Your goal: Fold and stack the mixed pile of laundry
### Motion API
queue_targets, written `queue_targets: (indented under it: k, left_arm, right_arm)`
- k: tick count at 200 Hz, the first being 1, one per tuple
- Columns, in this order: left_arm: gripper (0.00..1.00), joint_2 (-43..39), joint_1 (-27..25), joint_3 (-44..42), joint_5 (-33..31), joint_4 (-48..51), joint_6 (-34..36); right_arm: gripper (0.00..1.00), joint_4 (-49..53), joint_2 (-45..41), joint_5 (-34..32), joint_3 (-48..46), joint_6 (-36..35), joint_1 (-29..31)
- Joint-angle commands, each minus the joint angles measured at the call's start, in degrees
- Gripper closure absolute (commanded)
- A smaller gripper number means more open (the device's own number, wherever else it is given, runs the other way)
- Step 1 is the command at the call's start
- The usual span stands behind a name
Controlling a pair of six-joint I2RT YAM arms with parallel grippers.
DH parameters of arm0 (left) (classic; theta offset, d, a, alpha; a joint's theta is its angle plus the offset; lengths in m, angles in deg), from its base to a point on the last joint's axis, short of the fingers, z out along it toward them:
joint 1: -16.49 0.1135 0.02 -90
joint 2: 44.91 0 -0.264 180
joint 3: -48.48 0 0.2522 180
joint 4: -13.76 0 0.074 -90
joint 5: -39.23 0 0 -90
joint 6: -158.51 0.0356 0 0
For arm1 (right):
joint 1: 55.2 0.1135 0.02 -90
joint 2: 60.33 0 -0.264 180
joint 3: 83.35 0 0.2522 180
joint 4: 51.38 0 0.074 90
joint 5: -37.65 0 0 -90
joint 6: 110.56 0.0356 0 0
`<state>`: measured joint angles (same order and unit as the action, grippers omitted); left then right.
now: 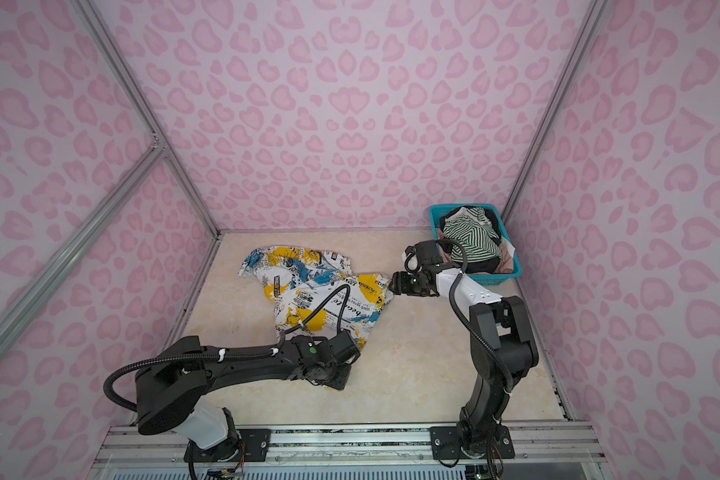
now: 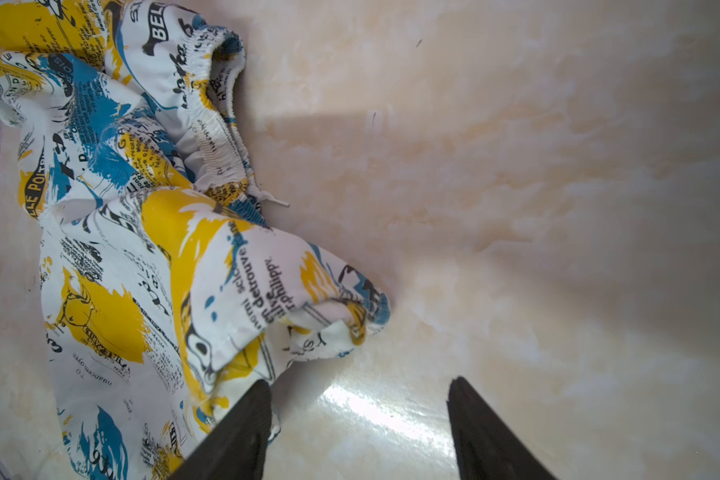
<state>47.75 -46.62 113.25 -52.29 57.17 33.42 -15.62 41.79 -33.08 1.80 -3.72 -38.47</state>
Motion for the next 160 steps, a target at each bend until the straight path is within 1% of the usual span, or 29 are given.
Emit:
queue_targets:
  k: [1,18,34,56,67,72,75,102,120,139,160]
  left_arm:
    - [0.5,0.31,0.01,-0.05,-5.39,1.81,-2.76]
    - [0.43,0.24,0.05,0.13,-7.62,2.77,-3.41]
    - [0.43,0.64,0.0,-0.11,-7.75,2.37,-3.2]
    - [0.54,2.09,-0.13,-0.72,-4.97,0.17,-2.7]
    - [0.62,2.35,-0.3,-1.01,-3.9,-0.62,-2.78]
    - [0.63,2.39,-0.38,-1.09,-3.69,-0.72,-2.92]
    - [0.68,2.31,-0.42,-1.1,-3.55,-0.73,-2.96]
    - [0.82,0.02,-0.44,-1.35,-3.8,-0.17,-3.36]
    - [0.91,-2.12,-0.4,-0.61,-4.49,2.27,-3.49]
    - [0.97,-5.09,-0.35,0.46,-5.6,5.43,-3.49]
    - [0.98,-8.51,-0.17,1.04,-6.95,8.36,-3.49]
  right_arm:
    - [0.31,0.98,-0.43,0.22,0.61,-0.98,-0.3]
    - [0.31,1.42,-0.17,0.91,1.1,-1.11,-0.3]
    - [0.31,1.42,-0.09,1.31,1.09,-1.04,-0.3]
    - [0.31,1.29,-0.34,1.1,0.75,-0.81,-0.3]
    - [0.31,1.23,-0.43,1.12,0.67,-0.85,-0.3]
    - [0.31,1.28,-0.43,1.02,0.77,-0.97,-0.3]
    - [0.31,1.29,-0.44,1.03,0.85,-0.94,-0.34]
    - [0.31,1.47,0.08,0.77,2.3,-1.42,-0.38]
    - [0.31,1.43,1.19,1.27,4.06,-1.89,-0.48]
    - [0.26,0.99,2.66,3.12,6.05,-2.91,-0.69]
    - [0.26,1.58,6.04,6.9,9.54,-4.2,-0.8]
